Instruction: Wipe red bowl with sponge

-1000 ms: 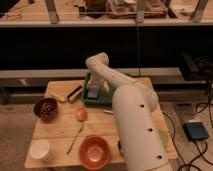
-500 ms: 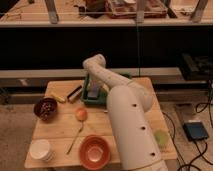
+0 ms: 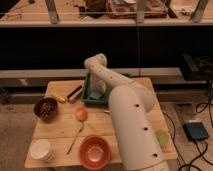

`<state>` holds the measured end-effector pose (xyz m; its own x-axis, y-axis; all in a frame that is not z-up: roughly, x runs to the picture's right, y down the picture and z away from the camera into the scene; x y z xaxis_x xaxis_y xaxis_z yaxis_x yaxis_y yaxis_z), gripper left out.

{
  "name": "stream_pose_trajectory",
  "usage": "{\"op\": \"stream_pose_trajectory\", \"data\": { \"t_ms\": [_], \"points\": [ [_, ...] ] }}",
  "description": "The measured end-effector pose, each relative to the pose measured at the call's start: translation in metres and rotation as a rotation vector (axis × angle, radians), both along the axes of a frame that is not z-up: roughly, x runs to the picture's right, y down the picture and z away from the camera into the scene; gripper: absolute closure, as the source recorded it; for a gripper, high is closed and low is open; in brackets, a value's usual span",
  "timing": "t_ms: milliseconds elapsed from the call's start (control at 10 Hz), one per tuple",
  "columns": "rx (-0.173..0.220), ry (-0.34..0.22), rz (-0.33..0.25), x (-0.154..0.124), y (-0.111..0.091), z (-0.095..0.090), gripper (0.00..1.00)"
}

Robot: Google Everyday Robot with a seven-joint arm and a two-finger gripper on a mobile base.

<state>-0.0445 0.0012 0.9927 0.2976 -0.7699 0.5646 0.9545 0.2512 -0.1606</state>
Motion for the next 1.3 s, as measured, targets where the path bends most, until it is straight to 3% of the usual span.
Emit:
{"op": "stream_pose_trajectory", "data": {
  "t_ms": [200, 400, 500, 600, 800, 1000, 1300],
  "points": [
    [0.002, -0.011, 0.038, 0.001, -0.007, -0.008, 0.82],
    [-0.003, -0.026, 0.075, -0.001, -0.024, -0.028, 0.82],
    [-0.011, -0.033, 0.086, -0.002, -0.035, -0.044, 0.82],
    [-0.025, -0.05, 0.093, -0.004, -0.051, -0.072, 0.82],
    [-0.057, -0.072, 0.09, -0.008, -0.062, -0.117, 0.82],
    [-0.084, -0.068, 0.1, -0.006, -0.048, -0.166, 0.82],
    [-0.11, -0.071, 0.119, -0.007, -0.023, -0.206, 0.82]
  ]
}}
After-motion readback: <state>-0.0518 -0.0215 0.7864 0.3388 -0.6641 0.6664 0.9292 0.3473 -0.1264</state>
